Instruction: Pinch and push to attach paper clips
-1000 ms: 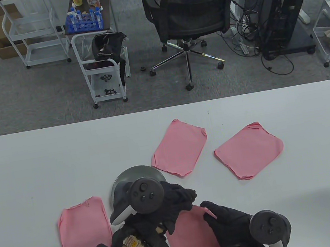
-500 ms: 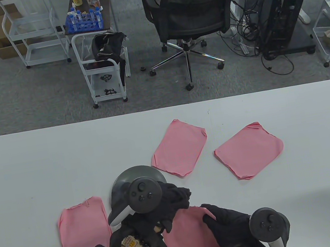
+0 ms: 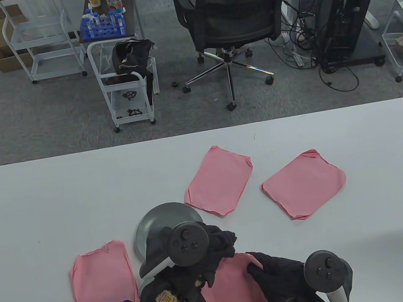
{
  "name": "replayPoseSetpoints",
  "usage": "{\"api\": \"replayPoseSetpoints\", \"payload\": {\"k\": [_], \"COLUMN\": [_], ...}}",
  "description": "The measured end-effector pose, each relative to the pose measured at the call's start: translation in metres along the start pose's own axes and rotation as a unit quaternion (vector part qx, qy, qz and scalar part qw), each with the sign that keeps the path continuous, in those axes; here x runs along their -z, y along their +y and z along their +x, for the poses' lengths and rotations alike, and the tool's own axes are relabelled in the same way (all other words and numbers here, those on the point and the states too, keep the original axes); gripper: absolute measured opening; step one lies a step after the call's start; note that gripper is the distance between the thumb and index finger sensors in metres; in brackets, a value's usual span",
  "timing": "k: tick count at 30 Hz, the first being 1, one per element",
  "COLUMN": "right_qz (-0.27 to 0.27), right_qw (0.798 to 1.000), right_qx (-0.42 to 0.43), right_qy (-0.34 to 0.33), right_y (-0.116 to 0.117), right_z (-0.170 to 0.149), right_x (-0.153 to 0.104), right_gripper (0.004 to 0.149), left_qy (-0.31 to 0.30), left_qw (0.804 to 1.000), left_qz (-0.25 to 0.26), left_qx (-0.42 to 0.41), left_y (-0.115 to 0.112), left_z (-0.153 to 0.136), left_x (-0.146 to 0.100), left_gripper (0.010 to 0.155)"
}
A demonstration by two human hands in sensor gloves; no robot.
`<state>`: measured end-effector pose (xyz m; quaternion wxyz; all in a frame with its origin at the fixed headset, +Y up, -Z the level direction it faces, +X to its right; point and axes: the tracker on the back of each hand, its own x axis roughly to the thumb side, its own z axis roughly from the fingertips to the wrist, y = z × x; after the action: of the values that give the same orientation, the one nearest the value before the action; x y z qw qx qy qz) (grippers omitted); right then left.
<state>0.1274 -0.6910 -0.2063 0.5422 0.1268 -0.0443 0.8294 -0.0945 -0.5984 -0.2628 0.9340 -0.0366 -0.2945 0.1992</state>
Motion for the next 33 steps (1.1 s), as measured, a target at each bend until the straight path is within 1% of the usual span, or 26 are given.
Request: {"api": "replayPoseSetpoints", "payload": {"k": [11,14,16,17,19,20,22,23,25,26,27,28,29,30,33], "right_qz": [-0.003,0.007,0.005,0.013,0.03,0.033,0.026,0.019,-0.003,-0.012,-0.016,-0.021,-0.021,-0.023,-0.025], "right_qw": [1.0,0.999,1.0,1.0,0.999,0.999,0.999,0.999,0.999,0.999,0.999,0.999,0.999,0.999,0.999], "right_qx": [0.005,0.032,0.023,0.018,0.018,0.025,0.025,0.02,0.003,-0.002,-0.005,-0.004,0.001,0.002,-0.023], "right_qy": [0.012,0.014,0.015,0.019,0.027,0.029,0.037,0.037,0.037,0.031,0.032,0.026,0.025,0.022,0.014], "right_y": [0.0,0.001,0.002,0.003,0.005,0.007,0.01,0.01,0.009,0.008,0.007,0.005,0.005,0.005,0.006], "right_z": [-0.001,-0.002,-0.004,-0.005,-0.006,-0.007,-0.007,-0.007,-0.006,-0.006,-0.005,-0.004,-0.003,-0.002,0.001], "right_x": [0.0,0.0,0.001,0.002,0.002,0.003,0.003,0.003,0.001,0.001,0.001,0.001,0.001,0.001,0.0], "right_gripper": [0.04,0.04,0.04,0.04,0.043,0.048,0.053,0.052,0.048,0.044,0.042,0.041,0.041,0.04,0.041], "left_qy": [-0.009,-0.007,-0.004,-0.004,-0.007,-0.011,-0.011,-0.014,0.0,-0.002,-0.003,0.011,0.018,0.022,0.028], "left_qw": [1.0,0.999,0.998,0.998,0.997,0.997,0.998,0.999,0.999,0.999,0.997,0.992,0.988,0.987,0.989], "left_qz": [-0.009,-0.029,-0.037,-0.048,-0.055,-0.052,-0.046,-0.045,-0.037,-0.036,-0.048,-0.066,-0.071,-0.073,-0.073], "left_qx": [0.003,-0.022,-0.042,-0.049,-0.053,-0.049,-0.031,-0.026,-0.018,-0.039,-0.068,-0.109,-0.133,-0.141,-0.126], "left_y": [-0.005,-0.011,-0.014,-0.015,-0.018,-0.022,-0.029,-0.031,-0.032,-0.032,-0.032,-0.031,-0.03,-0.029,-0.026], "left_z": [0.002,-0.001,-0.005,-0.007,-0.008,-0.006,-0.001,0.001,0.001,-0.002,-0.003,-0.006,-0.009,-0.01,-0.011], "left_x": [0.0,0.002,0.004,0.004,0.004,0.003,0.002,0.003,0.002,0.003,0.003,0.004,0.004,0.004,0.004], "left_gripper": [0.042,0.042,0.042,0.042,0.042,0.042,0.042,0.042,0.042,0.042,0.043,0.043,0.043,0.043,0.043]}}
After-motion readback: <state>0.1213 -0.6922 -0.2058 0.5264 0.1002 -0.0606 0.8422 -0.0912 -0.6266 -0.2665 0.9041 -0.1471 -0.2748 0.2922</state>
